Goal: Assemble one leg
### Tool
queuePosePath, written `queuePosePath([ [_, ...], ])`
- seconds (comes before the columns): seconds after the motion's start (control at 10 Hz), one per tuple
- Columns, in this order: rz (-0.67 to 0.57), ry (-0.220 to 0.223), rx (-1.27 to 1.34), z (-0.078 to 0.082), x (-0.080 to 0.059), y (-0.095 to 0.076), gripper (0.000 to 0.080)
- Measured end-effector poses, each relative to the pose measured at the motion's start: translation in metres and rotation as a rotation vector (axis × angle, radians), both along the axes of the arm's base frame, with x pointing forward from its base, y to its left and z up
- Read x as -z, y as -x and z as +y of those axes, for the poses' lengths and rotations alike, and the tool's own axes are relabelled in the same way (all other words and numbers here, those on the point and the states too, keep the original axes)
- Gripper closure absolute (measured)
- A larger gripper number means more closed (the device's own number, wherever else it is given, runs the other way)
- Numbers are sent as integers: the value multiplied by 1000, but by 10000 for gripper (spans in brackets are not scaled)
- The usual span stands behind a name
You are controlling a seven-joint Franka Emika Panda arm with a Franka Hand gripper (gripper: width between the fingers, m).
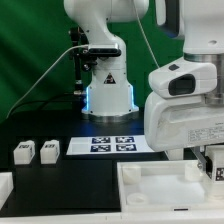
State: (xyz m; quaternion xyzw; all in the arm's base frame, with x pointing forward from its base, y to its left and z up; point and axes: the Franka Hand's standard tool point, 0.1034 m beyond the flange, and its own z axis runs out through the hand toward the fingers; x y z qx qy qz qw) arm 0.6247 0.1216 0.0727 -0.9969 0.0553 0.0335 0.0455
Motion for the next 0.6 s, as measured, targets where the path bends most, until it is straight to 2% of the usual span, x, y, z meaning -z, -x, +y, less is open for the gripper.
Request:
queuePosePath([
  [0.2,10,11,205,-1,2,-1,503],
  [0.4,-5,7,551,-4,2,-3,503],
  [0.5,-14,-13,721,-6,2,-4,502],
  [0.6,-15,-54,906,-7,3,-4,502],
])
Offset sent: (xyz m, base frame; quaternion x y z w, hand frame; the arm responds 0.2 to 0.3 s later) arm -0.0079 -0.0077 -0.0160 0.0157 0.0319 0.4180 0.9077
